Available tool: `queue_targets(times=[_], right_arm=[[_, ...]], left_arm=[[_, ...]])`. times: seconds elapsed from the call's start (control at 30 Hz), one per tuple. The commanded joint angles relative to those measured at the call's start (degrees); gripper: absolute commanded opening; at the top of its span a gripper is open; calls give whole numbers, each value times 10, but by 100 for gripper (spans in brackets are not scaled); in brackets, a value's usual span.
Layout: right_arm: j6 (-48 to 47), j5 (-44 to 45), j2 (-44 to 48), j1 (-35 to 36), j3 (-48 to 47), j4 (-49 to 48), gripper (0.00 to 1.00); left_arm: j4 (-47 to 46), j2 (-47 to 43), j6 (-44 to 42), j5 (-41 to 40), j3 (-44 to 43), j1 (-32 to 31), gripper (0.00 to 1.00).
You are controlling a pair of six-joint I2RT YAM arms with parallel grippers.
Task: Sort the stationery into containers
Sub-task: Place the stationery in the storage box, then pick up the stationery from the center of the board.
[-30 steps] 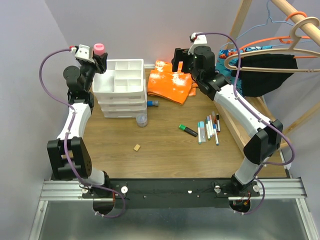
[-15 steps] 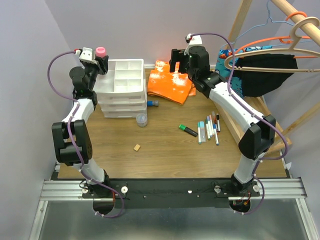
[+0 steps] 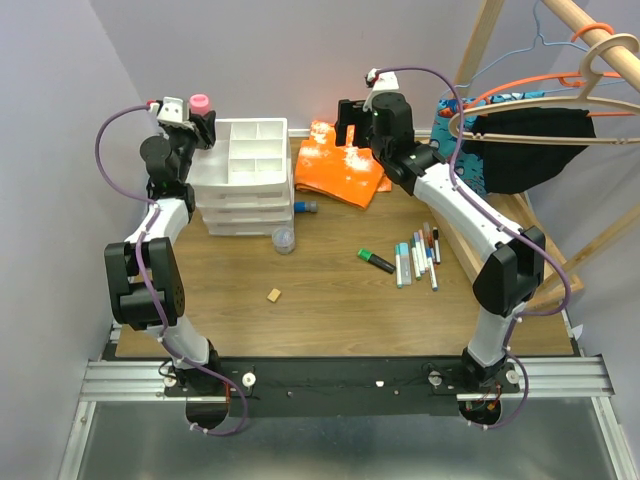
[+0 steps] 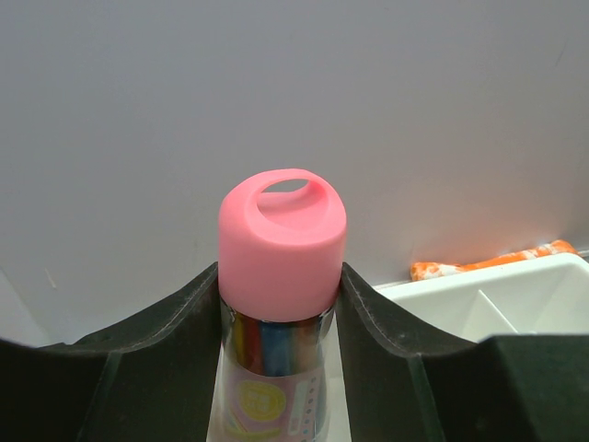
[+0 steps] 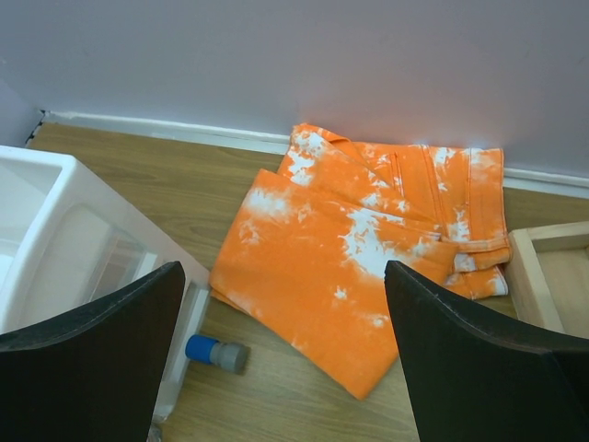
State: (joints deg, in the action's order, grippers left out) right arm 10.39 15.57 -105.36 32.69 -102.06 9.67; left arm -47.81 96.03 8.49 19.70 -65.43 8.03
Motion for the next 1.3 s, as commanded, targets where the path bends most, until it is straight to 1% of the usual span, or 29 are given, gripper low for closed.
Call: queue_targets(times=[0.0,0.07,0.17,0.2,0.27,0.43,0.57,0.6,0.67,0.7,0.73,0.77,0.8,0.83,0.87,0.9,0.93,0.97,1.0,1.03,1.07,1.1,1.13,1.17,1.2,1.27], right_arm=[[-8,3,-10,8,-18,-1,97],[-10,2,-11,9,-18,-1,97],[-14,2,-8,10,-18,-1,97],[-14,2,-8,10,-17,-3,97],[-16,2,-5,10,-14,-3,97],[-17,5,3,12,-4,-4,97],[-18,8,12,12,5,-5,97],[-17,9,15,13,12,-5,97],[-11,10,24,13,24,-2,97],[-7,8,28,13,39,0,97],[-5,5,31,12,48,3,97],[0,4,39,12,54,10,97],[2,2,42,13,60,12,97],[3,1,45,12,71,16,96],[3,0,52,13,76,21,96],[2,-1,56,13,80,22,96],[0,1,58,12,86,23,96],[-7,7,60,12,87,24,96],[-9,21,63,12,90,25,96],[-9,30,64,12,92,26,96],[-3,38,67,12,103,26,96],[2,44,70,12,111,28,96],[9,40,73,12,118,32,96],[28,36,74,12,131,44,96],[37,32,75,12,135,53,95],[65,31,75,12,143,73,94]], left_arm=[[-39,-12,1,-20,7,4,56],[-39,-13,-1,-20,10,4,58],[-37,-15,-6,-22,13,4,63],[-37,-17,-8,-24,14,5,66],[-36,-22,-14,-24,17,4,68],[-32,-47,-11,-28,13,5,70],[-10,-101,-7,-25,12,9,72],[9,-132,-4,-22,14,10,72],[34,-169,-11,4,28,11,73],[74,-210,-17,19,35,11,73],[99,-231,-29,35,49,10,73],[128,-273,-39,83,55,6,73],[206,-292,-51,110,58,3,74],[256,-310,-76,135,61,-2,76],[316,-336,-82,161,57,-8,77],[436,-348,-103,179,53,-27,77],[479,-359,-111,178,52,-37,77],[523,-372,-111,173,67,-46,77],[568,-401,-104,143,81,-71,77],[578,-419,-95,123,99,-78,78],[582,-456,-68,99,134,-106,78],[571,-475,-54,64,155,-123,78],[563,-493,-43,1,175,-160,78],[557,-506,-33,-23,208,-171,78],[559,-518,-19,-33,218,-174,97],[566,-516,-8,-72,239,-173,99]])
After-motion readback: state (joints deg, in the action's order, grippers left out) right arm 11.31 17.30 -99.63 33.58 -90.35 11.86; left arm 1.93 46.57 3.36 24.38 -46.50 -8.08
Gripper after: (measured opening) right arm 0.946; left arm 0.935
